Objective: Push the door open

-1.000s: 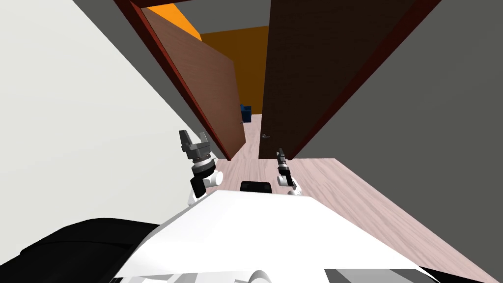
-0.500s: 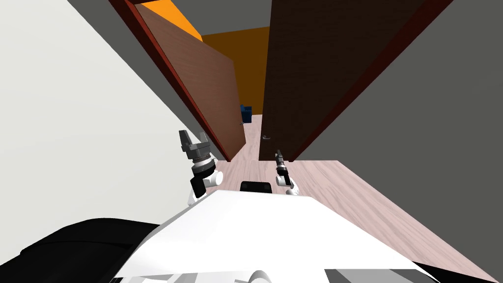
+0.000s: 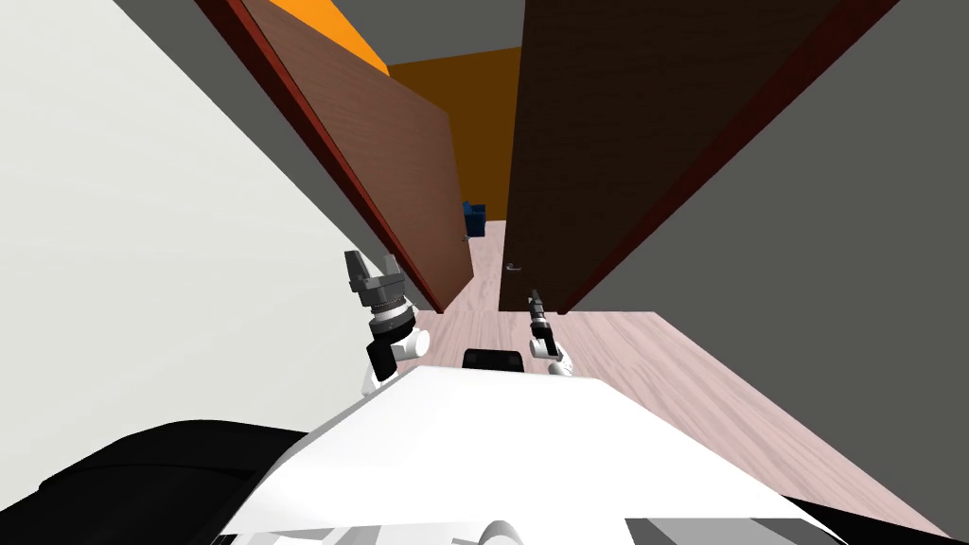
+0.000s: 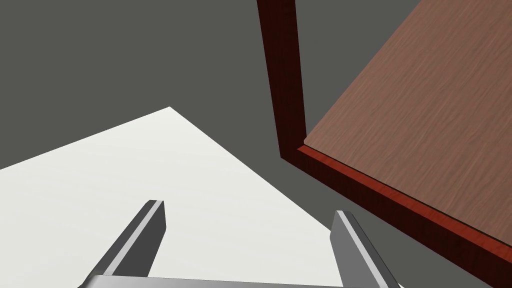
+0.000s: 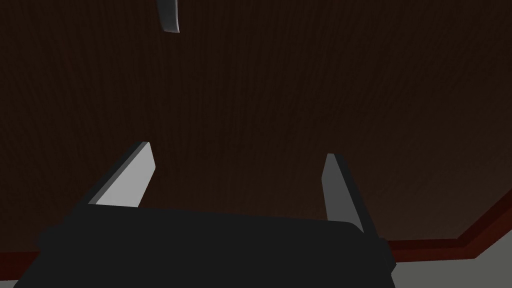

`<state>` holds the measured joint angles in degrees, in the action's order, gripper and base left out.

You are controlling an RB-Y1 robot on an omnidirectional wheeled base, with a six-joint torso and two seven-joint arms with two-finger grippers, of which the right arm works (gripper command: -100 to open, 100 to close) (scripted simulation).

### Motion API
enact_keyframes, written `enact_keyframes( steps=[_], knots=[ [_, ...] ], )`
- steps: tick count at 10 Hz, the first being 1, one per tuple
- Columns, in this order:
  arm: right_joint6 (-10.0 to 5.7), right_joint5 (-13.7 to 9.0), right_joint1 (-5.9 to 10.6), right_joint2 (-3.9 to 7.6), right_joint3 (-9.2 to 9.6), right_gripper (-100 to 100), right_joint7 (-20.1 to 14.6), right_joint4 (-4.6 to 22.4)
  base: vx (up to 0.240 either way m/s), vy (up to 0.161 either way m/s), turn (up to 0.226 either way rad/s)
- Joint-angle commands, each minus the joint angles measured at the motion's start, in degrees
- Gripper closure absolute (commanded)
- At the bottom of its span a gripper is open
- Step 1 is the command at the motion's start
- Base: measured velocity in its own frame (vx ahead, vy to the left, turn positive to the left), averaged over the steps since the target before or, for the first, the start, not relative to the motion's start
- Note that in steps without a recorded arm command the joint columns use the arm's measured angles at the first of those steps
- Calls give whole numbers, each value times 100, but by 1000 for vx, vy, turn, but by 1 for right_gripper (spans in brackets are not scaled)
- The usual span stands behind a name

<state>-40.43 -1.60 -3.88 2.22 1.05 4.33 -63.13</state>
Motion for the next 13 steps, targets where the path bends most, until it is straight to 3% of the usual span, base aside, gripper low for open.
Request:
enact_keyframes(
  steps=[1, 5, 6, 13],
  knots=[
    [-47, -11, 75, -30, -6, -100, 9, 190, 56, -4, 10],
    [-130, -49, 292, -123, -22, -100, 19, 735, 91, -12, 14],
    [-167, -66, 387, -174, -29, -100, 24, 973, 142, -19, 22],
    [-285, -120, 695, -367, -51, -100, 38, 1744, 107, -12, 12]
  ],
)
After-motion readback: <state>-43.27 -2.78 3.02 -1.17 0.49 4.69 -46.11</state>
